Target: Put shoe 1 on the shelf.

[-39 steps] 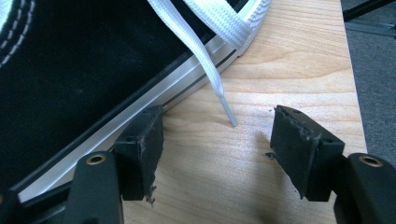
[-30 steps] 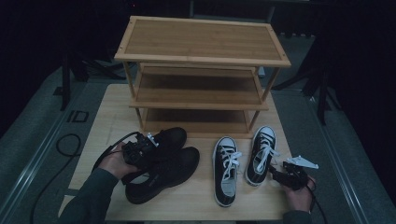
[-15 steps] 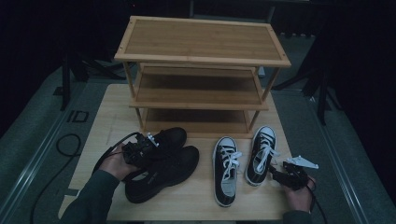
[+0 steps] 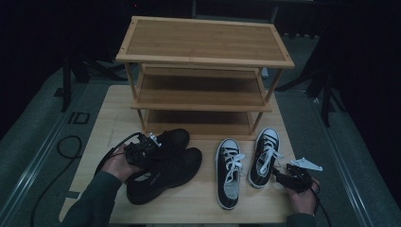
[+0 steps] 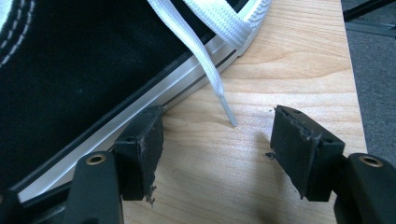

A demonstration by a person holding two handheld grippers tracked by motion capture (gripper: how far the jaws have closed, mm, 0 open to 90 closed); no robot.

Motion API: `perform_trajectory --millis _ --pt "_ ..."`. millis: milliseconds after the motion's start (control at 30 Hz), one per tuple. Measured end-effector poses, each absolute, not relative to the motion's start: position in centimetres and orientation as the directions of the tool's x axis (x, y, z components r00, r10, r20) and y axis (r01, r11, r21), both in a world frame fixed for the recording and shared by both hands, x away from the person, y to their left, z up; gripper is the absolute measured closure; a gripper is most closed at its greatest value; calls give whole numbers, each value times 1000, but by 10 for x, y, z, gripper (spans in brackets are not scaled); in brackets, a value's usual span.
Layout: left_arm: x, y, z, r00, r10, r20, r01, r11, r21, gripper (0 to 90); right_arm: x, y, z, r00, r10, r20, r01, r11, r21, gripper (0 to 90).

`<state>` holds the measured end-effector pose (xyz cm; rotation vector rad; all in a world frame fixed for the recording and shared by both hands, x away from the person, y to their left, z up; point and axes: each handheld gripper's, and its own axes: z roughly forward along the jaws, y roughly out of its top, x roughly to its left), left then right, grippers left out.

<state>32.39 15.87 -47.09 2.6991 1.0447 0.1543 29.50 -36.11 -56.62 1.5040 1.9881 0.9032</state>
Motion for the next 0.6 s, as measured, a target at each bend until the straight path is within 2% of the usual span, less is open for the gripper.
perform_trajectory --millis 600 --pt "336 155 -463 707 707 5 673 -676 299 832 295 -361 -566 -277 961 11 640 176 748 342"
